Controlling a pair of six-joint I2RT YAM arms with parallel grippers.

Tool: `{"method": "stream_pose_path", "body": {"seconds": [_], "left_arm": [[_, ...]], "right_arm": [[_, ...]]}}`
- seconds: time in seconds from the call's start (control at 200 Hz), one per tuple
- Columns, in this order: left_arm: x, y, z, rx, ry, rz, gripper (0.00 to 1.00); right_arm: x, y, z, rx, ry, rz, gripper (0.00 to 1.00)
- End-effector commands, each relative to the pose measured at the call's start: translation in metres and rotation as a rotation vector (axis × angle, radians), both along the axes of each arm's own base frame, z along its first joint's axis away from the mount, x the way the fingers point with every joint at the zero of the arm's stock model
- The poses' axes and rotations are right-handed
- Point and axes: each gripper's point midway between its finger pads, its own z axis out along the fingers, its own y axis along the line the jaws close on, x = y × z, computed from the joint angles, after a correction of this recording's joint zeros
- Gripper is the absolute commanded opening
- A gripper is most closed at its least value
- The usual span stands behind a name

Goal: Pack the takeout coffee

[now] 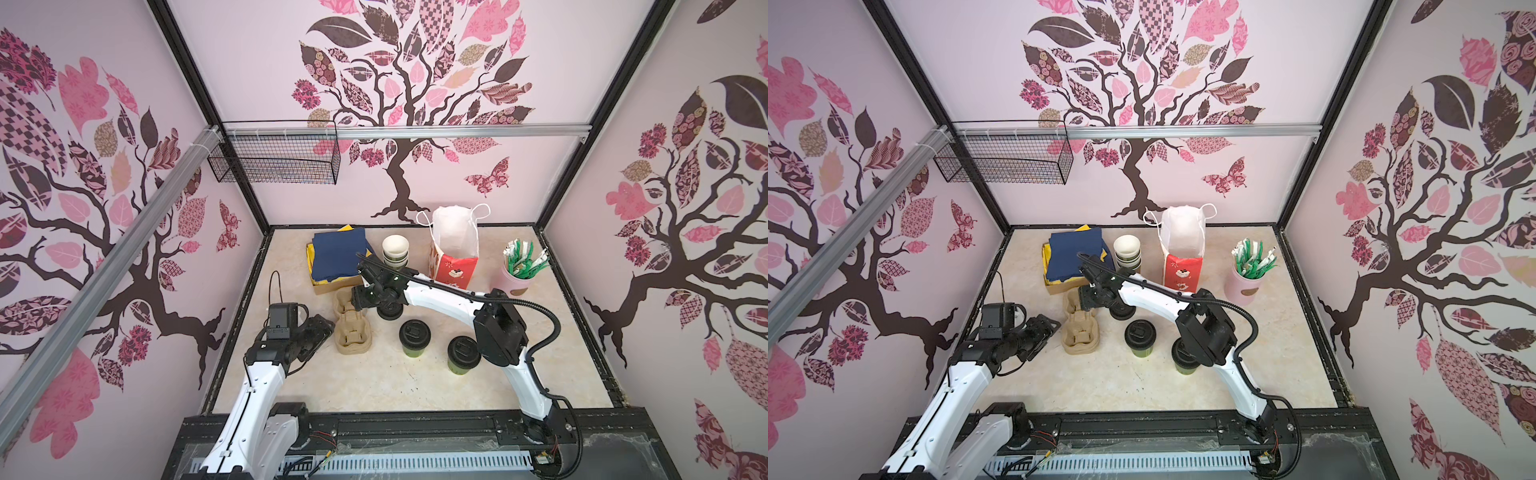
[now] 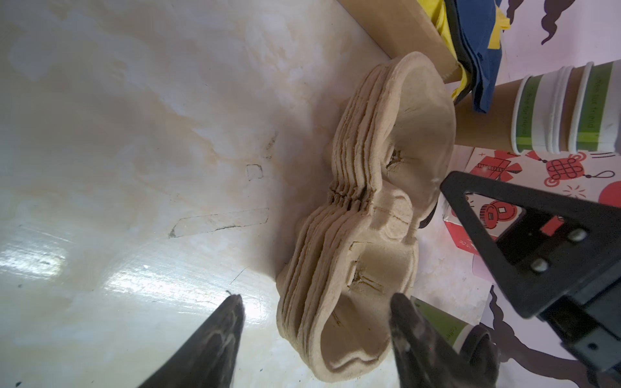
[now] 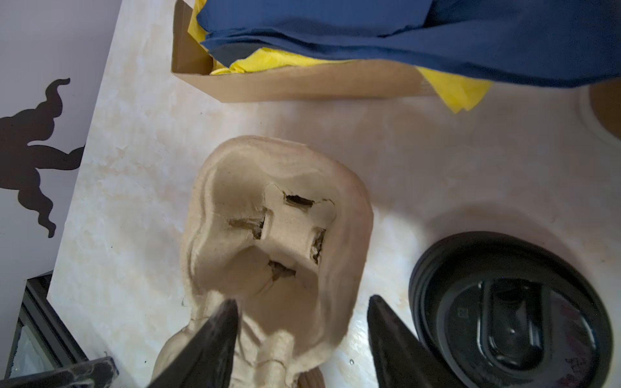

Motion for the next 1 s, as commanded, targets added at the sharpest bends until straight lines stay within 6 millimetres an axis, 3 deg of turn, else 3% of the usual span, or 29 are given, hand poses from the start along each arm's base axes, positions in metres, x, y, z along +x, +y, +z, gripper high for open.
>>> {"method": "stream_pose_path", "body": {"seconds": [0.0, 0.175, 0.365, 0.38, 0.45, 0.61, 0.77, 0.995], "left_arm": [[-0.003, 0.004, -0.002, 0.013, 0.007, 0.014, 0.72], [0.004, -0.010, 0.001, -0.035, -0.016, -0.060, 0.70], [0.002, -0.014, -0.002, -0.044, 0.006, -0.098, 0.68], [0.002, -0.015, -0.003, -0.046, 0.005, -0.100, 0.68], [0.003, -0.017, -0.004, -0.055, 0.001, -0.110, 0.66], [0.006, -0.027, -0.004, -0.102, -0.011, -0.156, 0.60], [0.010, -0.039, -0.006, -0.113, -0.011, -0.215, 0.56], [0.013, -0.056, -0.008, -0.077, -0.007, -0.297, 0.55]], "right_arm": [[0.008, 0.008, -0.015, -0.023, 0.000, -0.016, 0.65], [0.012, 0.021, -0.015, -0.007, 0.004, 0.020, 0.64], [0.000, 0.046, -0.017, 0.055, 0.067, 0.144, 0.63], [0.002, 0.050, -0.007, 0.075, 0.054, 0.151, 0.63], [0.002, 0.055, 0.005, 0.093, 0.035, 0.172, 0.63], [0.012, 0.051, 0.050, 0.101, -0.067, 0.177, 0.64], [0.016, 0.032, 0.096, 0.105, -0.130, 0.167, 0.65], [-0.006, -0.003, 0.145, 0.095, -0.169, 0.196, 0.66]]}}
